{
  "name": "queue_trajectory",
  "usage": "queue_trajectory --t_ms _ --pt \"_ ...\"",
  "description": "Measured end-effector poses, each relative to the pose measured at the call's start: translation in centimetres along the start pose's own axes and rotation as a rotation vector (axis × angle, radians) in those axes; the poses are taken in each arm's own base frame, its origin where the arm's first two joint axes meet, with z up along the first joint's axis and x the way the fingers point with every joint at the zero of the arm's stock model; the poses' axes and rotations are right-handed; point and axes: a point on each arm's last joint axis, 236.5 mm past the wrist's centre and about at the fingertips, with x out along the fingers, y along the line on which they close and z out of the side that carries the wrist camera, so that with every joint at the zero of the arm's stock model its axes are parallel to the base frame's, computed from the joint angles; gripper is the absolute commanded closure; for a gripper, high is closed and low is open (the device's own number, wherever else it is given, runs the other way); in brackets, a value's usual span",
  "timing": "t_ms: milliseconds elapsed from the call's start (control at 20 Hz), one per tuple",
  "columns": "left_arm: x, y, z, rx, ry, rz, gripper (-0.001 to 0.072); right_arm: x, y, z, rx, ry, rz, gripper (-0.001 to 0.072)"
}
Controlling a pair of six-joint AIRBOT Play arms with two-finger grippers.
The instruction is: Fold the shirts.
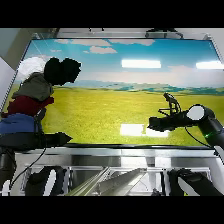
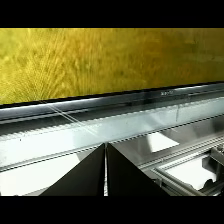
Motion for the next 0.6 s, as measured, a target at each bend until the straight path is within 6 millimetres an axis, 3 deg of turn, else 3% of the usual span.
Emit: queue_trajectory --t_ms 600 --pt "0.08 0.2 -0.12 -0.001 0.004 0.006 0.0697 0.16 -0.11 -0.09 0.004 0.007 -0.001 0.0687"
